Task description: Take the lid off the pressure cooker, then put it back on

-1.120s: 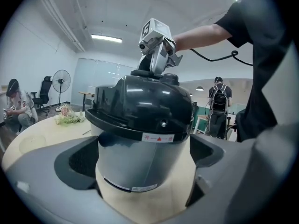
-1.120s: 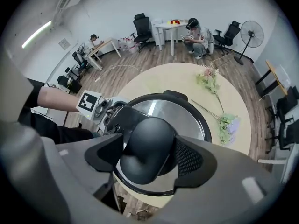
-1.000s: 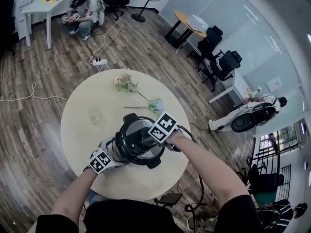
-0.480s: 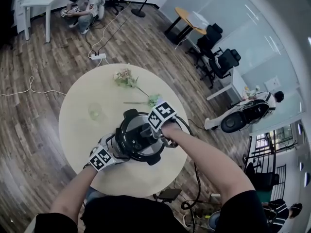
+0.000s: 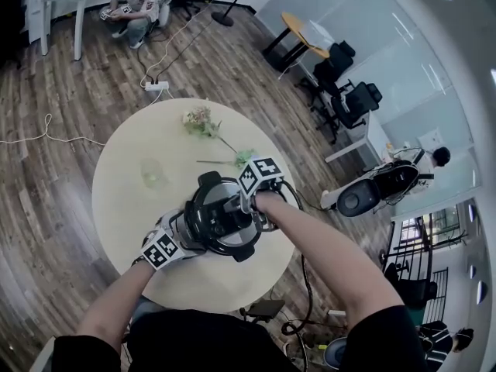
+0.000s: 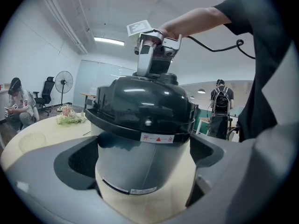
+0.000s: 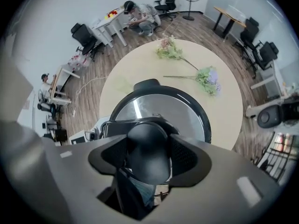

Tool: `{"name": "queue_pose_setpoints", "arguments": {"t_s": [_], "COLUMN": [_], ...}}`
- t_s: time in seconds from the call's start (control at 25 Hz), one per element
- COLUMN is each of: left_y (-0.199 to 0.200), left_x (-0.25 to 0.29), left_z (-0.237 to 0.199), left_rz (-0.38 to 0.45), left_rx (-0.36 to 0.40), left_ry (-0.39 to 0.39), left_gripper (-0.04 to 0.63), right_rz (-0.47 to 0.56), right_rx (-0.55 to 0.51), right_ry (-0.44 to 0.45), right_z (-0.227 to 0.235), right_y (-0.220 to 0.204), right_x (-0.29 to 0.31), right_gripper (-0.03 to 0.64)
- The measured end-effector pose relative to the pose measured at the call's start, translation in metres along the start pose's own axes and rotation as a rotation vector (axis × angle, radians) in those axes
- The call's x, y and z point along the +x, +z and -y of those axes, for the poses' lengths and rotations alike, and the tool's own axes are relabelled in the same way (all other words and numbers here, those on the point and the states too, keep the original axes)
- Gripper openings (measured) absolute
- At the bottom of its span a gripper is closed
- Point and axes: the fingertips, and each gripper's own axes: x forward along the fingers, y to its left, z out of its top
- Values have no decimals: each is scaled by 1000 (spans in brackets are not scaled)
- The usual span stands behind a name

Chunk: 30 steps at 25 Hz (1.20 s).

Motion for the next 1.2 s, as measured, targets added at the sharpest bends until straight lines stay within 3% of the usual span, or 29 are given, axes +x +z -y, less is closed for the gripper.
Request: {"name": "queue_pose_setpoints", "arguments": {"t_s": [0.32, 0.44, 0.68, 0.88, 1.2], "left_y": [-3, 0, -1, 1, -10], "left_x": [-3, -3, -2, -4, 5], "left_z": [0, 0, 0, 0, 1], "left_rz": [14, 11, 7, 4, -6], "left_rx": [5, 6, 7, 4, -1], "left_ry": [-5, -12, -17, -17, -20], "left_gripper": [589, 589, 589, 589, 589], "right_rz": [68, 93, 102, -35, -21], "right_rx": [465, 548, 506, 403, 405], "right_ry": [91, 95, 35, -68, -68], "right_z": [11, 14, 14, 4, 9], "right_y": [-4, -4, -7, -26, -24], "right_x": [0, -3, -2, 10, 9], "right_gripper": [287, 288, 295, 302, 290]}}
